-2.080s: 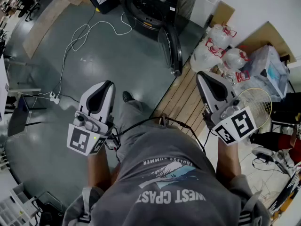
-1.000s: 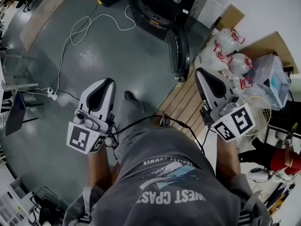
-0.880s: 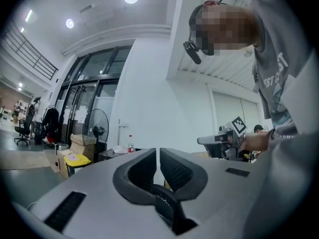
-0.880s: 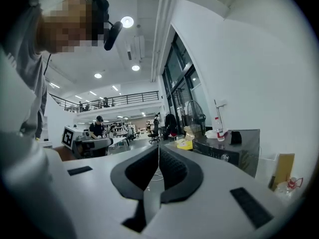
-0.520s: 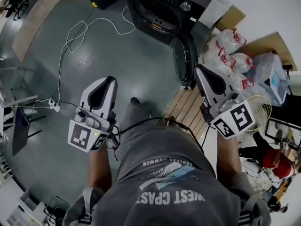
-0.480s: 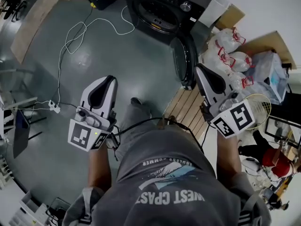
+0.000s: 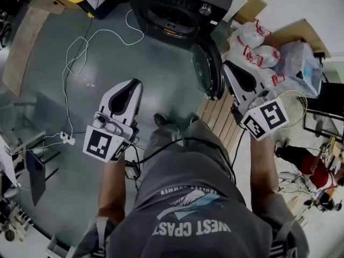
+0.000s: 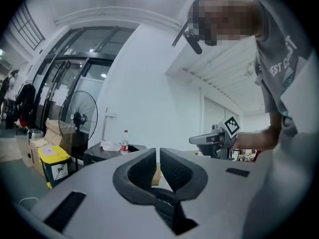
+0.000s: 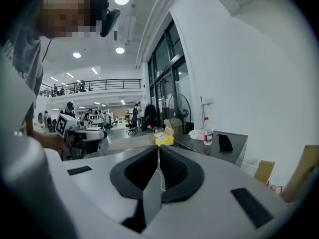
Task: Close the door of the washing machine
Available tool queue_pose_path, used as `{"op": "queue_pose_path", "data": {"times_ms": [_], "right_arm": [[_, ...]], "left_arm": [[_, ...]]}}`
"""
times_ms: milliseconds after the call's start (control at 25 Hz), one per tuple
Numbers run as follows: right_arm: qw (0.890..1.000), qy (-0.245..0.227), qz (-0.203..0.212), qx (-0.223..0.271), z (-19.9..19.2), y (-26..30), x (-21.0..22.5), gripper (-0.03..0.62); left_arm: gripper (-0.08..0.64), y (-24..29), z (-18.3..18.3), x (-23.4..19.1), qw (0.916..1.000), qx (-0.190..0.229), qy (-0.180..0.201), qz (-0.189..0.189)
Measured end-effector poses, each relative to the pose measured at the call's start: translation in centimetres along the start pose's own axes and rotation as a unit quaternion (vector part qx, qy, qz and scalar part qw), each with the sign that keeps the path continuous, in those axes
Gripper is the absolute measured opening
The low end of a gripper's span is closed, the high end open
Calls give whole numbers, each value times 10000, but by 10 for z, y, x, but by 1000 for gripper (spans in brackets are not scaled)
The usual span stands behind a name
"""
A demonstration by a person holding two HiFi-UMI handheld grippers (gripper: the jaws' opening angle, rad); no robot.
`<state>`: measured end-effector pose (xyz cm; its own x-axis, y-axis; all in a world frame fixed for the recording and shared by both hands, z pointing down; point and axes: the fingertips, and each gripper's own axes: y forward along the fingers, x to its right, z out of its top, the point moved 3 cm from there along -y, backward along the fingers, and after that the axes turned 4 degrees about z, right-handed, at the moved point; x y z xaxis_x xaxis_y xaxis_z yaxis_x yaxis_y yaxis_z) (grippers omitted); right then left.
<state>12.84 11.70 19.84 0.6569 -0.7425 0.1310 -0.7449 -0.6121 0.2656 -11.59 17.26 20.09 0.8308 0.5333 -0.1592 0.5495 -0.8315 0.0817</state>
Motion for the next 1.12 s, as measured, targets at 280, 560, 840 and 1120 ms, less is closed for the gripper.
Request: {"op": "queue_pose_path", "data": {"times_ms": [280,560,840,1120], "right_arm": [[9970,-12,-344,-693,-52,16,51,58],[9891,28,-316,-1440,-118,33,101,75],[9761,-200,224,-2152,-188,65,124,98],[9460,-825,1262,-2870,-240,101,132,138]], "left_arm": [[38,50,-40,6,9982,-345,-250,-428],[38,113,-105,24,9927,-743,-613,-725],[55,161,-182,30,9844,-1287,-944,-736],[109,191,-244,30,9744,-1772,-1198,-687]]}}
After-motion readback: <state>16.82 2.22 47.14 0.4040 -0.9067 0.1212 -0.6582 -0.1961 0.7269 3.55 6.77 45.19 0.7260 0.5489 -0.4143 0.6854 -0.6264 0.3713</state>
